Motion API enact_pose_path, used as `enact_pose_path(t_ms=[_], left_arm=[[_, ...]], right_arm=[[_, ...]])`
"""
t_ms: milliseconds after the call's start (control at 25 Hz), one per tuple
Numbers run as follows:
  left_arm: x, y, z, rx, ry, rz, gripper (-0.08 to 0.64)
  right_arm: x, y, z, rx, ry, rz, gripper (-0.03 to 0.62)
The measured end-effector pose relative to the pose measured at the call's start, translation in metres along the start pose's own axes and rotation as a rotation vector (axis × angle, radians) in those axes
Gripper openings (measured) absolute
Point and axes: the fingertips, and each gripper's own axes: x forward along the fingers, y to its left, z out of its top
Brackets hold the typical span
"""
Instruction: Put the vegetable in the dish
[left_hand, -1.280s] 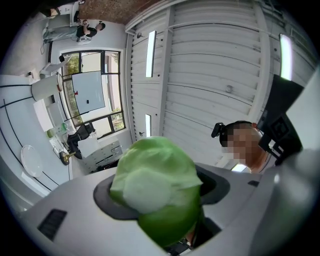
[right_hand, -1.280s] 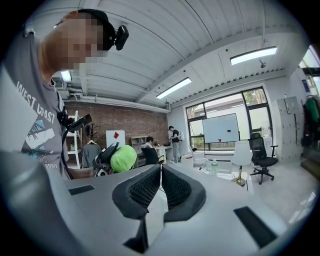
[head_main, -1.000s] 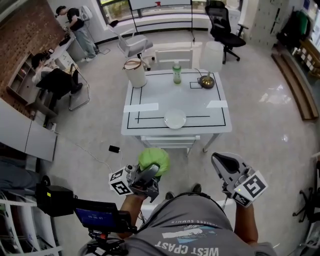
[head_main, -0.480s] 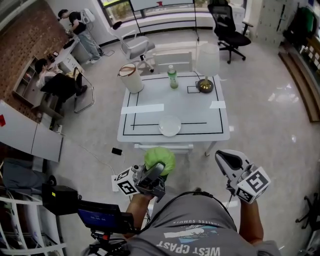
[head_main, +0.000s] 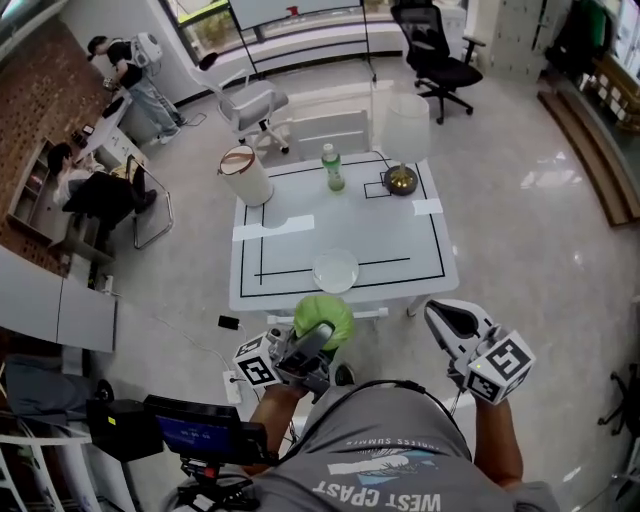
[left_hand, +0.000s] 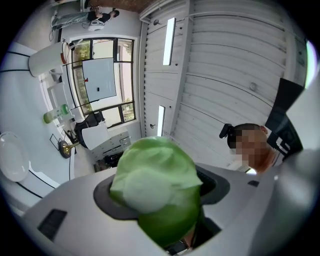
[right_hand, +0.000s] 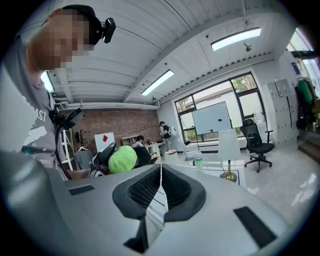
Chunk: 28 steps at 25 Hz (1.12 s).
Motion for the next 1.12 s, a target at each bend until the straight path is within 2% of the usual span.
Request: enact_pose_path(t_ms=[160,560,800,960,1120], left_arm=[[0.003,0.013,0.018,-0.013,0.029,-0.023,0.311],[-0.022,0.043,0.055,-0.048,0.056,-0.011,0.311],[-0.031,0.073,0.051,-0.087,0.088,0.097,0.311],[-0.023,0.082,0.045,-0.136,0.015,0.103,0.311],[-0.001,0.085,0.040,-0.122,-0.032,0.073,0.311]], right_arm=[[0.023,-0.002,0.005,0.004,-0.002,-0.031,0.009],[0.072,0.006,0.007,0.013,0.017,-0.054,0.009],[0.091,0.010,-0.021,0.085,0.105,0.001,0.009],[0.084,-0.019,-0.016,0.078,0.090,-0.009,0.009],[0.078,-0.051,-0.002,0.057,0.062,-0.010,0.009]])
